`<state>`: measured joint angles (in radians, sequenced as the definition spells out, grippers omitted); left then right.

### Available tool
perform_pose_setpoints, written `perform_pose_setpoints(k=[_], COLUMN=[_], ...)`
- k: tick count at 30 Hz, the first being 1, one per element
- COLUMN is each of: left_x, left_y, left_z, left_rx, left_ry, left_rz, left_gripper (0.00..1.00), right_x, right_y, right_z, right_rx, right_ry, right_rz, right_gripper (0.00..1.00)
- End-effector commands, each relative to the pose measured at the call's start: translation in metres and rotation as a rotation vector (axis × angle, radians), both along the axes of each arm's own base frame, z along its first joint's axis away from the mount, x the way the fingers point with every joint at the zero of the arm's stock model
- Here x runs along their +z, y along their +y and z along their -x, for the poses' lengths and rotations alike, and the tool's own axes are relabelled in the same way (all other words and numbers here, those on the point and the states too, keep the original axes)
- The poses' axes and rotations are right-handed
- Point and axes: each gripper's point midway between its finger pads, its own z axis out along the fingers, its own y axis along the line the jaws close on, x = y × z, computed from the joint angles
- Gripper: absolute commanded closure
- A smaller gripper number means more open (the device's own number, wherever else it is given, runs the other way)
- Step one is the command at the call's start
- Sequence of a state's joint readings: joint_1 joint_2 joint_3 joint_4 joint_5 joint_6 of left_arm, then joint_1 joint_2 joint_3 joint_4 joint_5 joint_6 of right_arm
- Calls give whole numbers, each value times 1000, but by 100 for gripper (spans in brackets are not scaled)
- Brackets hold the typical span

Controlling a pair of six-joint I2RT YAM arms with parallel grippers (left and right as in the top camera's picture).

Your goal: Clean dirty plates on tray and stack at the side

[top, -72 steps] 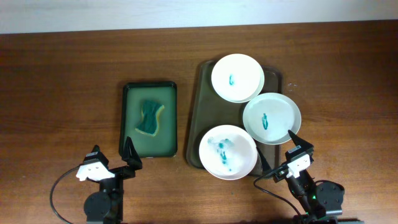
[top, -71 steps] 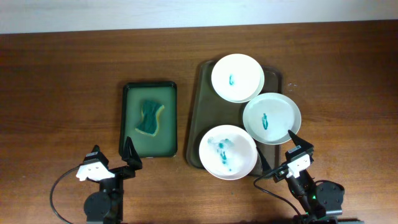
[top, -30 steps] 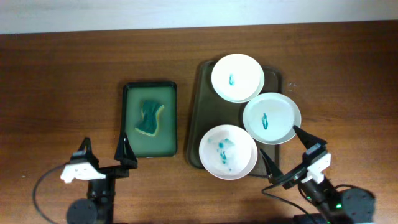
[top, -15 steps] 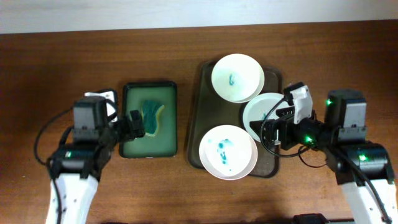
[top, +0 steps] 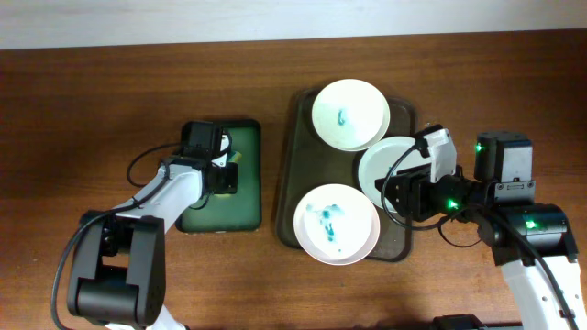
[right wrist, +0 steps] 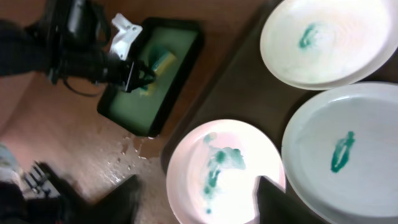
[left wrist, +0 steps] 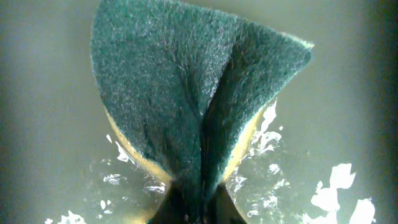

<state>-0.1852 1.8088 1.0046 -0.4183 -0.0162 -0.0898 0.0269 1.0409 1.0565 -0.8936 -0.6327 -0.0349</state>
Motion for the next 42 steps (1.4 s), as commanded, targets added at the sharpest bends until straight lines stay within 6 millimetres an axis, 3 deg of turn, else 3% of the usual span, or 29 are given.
perform_pose_setpoints(k=[1, 3, 5, 7, 10, 12, 13, 14, 17, 19, 20, 21, 24, 25, 27, 31, 32, 36, 38, 41, 42], left_x=[20, 56, 70, 54, 13, -16, -19, -18, 6, 48, 78, 92, 153, 171, 179, 158, 143, 87, 70, 59, 52], left_y=[-3, -4, -7, -6, -5, -5, -5, -5, -7, -11, -16, -20, -64, -99, -152, -244, -269, -335, -361, -382, -386], left_z=[1, -4, -10, -7, 1, 23, 25, 25, 16, -1, -12, -17, -37, -41, -47, -40, -35, -9, 6, 21, 25], left_rx=[-23, -23, -27, -26, -26, -32, -33, -33, -33, -34, -43, -52, -141, -214, -266, -400, -441, -457, -472, -495, -480], left_ry=[34, 14, -23, 11, 111, 243, 257, 257, 244, 202, 165, 145, 28, -26, -94, -120, -120, -2, 37, 47, 66], left_rz=[-4, 0, 11, 3, -13, -12, -14, -14, -12, -4, 2, 5, 68, 156, 262, 358, 367, 474, 519, 534, 536], left_gripper=[97, 64, 51, 48, 58, 78, 92, 100, 100, 100, 100, 100, 100, 100, 100, 100, 100, 100, 100, 100, 100], right_x=[-4, -11, -18, -32, -52, -68, -78, -84, -93, -91, -90, -90, -101, -110, -132, -171, -185, -198, -200, -211, -213], right_y=[-25, -61, -93, -113, -116, -117, -117, -117, -119, -124, -128, -130, -143, -147, -151, -164, -170, -173, -172, -168, -163], right_z=[-12, -20, -18, -8, -3, -4, -7, -8, -12, -22, -29, -31, -47, -53, -67, -83, -85, -93, -89, -80, -78], right_rx=[-185, -391, -538, -590, -557, -545, -541, -539, -513, -513, -526, -533, -562, -568, -566, -585, -595, -600, -597, -588, -573], right_ry=[48, 98, 159, 234, 317, 390, 433, 455, 475, 423, 393, 387, 370, 382, 409, 455, 475, 479, 493, 525, 536], right_rz=[40, 58, 44, 64, 100, 105, 106, 106, 121, 141, 155, 158, 201, 214, 217, 263, 289, 297, 298, 294, 273], right_gripper=[50, 50, 49, 48, 48, 43, 43, 43, 48, 53, 56, 56, 57, 58, 61, 68, 71, 80, 85, 89, 95])
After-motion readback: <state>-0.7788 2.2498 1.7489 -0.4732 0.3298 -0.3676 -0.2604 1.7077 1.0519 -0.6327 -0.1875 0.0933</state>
